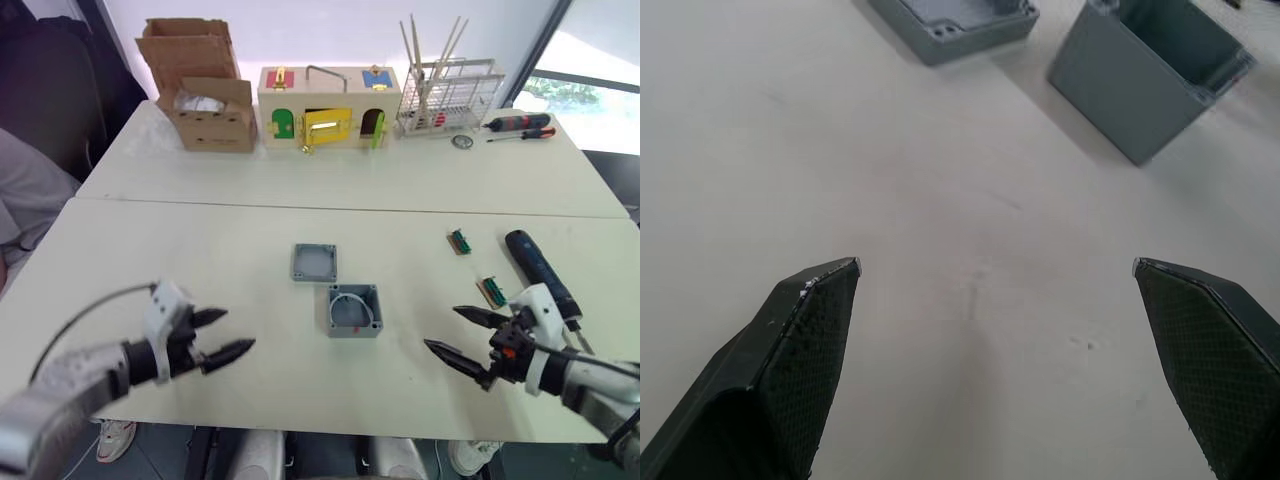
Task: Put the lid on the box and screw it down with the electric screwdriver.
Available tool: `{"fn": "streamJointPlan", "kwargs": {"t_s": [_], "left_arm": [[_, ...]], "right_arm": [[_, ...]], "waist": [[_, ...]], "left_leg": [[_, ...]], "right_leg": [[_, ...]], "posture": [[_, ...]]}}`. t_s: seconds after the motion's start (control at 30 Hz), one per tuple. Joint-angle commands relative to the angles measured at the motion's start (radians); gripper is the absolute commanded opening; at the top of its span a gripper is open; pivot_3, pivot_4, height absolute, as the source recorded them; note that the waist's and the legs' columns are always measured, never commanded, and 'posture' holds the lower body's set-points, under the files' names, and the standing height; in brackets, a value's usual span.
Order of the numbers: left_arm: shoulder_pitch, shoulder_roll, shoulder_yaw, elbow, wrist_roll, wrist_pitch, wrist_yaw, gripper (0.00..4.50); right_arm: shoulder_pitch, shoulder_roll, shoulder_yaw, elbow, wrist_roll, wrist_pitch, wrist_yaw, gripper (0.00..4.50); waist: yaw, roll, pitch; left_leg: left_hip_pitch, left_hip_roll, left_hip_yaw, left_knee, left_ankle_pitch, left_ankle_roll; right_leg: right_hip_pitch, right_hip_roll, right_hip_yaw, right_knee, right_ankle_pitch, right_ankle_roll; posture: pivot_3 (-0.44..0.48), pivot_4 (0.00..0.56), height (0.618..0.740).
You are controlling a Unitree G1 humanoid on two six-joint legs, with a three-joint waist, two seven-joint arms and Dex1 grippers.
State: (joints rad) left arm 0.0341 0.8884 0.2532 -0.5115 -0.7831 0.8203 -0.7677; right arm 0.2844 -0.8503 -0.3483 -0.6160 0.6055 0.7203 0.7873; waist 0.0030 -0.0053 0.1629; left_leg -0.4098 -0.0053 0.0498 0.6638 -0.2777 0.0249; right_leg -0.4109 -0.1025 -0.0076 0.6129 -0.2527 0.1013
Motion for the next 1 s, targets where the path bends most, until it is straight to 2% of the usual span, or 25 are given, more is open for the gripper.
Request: {"fn": "streamJointPlan", "kwargs": {"t_s": [0.03, 0.1, 0.23, 0.3, 0.37, 0.43, 0.5, 0.63, 0.77, 1.0], "left_arm": [[-0.242, 0.09, -0.124, 0.036, 0.009, 0.04, -0.124, 4.5], [-0.424, 0.104, -0.241, 0.084, 0.049, 0.052, -0.19, 4.5], [-0.616, 0.082, -0.376, 0.172, 0.126, 0.023, -0.278, 4.5], [-0.727, 0.037, -0.458, 0.215, 0.165, -0.004, -0.349, 4.5], [-0.847, -0.048, -0.575, 0.227, 0.194, 0.003, -0.417, 4.5], [-0.912, -0.13, -0.669, 0.245, 0.262, -0.011, -0.413, 4.5], [-0.934, -0.187, -0.711, 0.246, 0.274, -0.002, -0.424, 4.5], [-0.958, -0.228, -0.77, 0.236, 0.299, 0.029, -0.45, 4.5], [-0.953, -0.234, -0.82, 0.226, 0.343, 0.017, -0.474, 4.5], [-0.93, -0.33, -0.946, 0.256, 0.455, -0.016, -0.444, 4.5]], "right_arm": [[-0.114, -0.11, -0.028, 0.039, 0.088, 0.098, 0.077, 4.49], [-0.187, -0.151, -0.012, 0.065, 0.115, 0.143, 0.088, 4.49], [-0.268, -0.159, 0.033, 0.062, 0.135, 0.188, 0.072, 4.49], [-0.285, -0.139, 0.062, 0.021, 0.156, 0.213, 0.047, 4.49], [-0.246, -0.119, 0.088, -0.039, 0.145, 0.215, 0.015, 4.49], [-0.203, -0.088, 0.088, -0.082, 0.144, 0.222, -0.028, 4.49], [-0.16, -0.059, 0.078, -0.119, 0.153, 0.236, -0.064, 4.49], [-0.102, -0.037, 0.078, -0.157, 0.148, 0.234, -0.102, 4.49], [-0.106, -0.022, 0.09, -0.16, 0.146, 0.231, -0.13, 4.49], [-0.132, -0.008, 0.096, -0.147, 0.135, 0.215, -0.163, 4.49]], "waist": [[0.004, 0.0, 0.001], [0.008, 0.0, 0.001], [0.009, 0.0, 0.001], [0.01, -0.001, 0.001], [0.017, -0.002, 0.002], [0.031, -0.002, 0.002], [0.032, -0.002, 0.002], [0.023, -0.003, 0.002], [0.021, -0.003, 0.002], [0.036, -0.002, 0.002]], "left_leg": [[0.0, 0.0, 0.0, 0.0, 0.0, 0.001], [0.0, -0.001, 0.001, 0.0, 0.001, 0.002], [-0.001, -0.001, 0.001, -0.002, 0.0, 0.003], [-0.003, -0.001, 0.001, -0.002, 0.001, 0.003], [-0.006, 0.0, 0.001, 0.001, 0.001, 0.003], [-0.01, -0.001, -0.001, 0.004, 0.001, 0.004], [-0.01, -0.003, 0.001, 0.006, -0.001, 0.007], [-0.013, -0.001, 0.001, 0.016, -0.003, 0.011], [-0.012, 0.0, 0.0, 0.02, -0.003, 0.01], [-0.012, -0.001, 0.0, 0.02, -0.003, 0.011]], "right_leg": [[0.002, 0.0, 0.0, 0.0, 0.0, 0.0], [0.002, 0.0, 0.0, 0.0, 0.0, 0.0], [0.002, 0.0, 0.0, -0.001, 0.0, 0.0], [0.0, 0.002, 0.0, 0.0, 0.0, 0.001], [-0.002, 0.004, -0.001, 0.0, 0.0, 0.001], [-0.002, 0.006, -0.002, 0.0, 0.0, 0.001], [-0.002, 0.006, -0.001, 0.0, 0.0, 0.001], [-0.002, 0.008, -0.001, 0.004, 0.0, 0.003], [-0.001, 0.008, -0.001, 0.005, 0.001, 0.004], [0.001, 0.008, -0.001, 0.005, 0.0, 0.005]], "posture": [[0.0, 0.15, 0.731], [0.0, 0.15, 0.731], [0.0, 0.15, 0.731], [0.0, 0.15, 0.731], [0.0, 0.15, 0.731], [0.0, 0.15, 0.731], [0.0, 0.15, 0.731], [0.0, 0.15, 0.731], [0.0, 0.15, 0.731], [0.0, 0.15, 0.731]]}}
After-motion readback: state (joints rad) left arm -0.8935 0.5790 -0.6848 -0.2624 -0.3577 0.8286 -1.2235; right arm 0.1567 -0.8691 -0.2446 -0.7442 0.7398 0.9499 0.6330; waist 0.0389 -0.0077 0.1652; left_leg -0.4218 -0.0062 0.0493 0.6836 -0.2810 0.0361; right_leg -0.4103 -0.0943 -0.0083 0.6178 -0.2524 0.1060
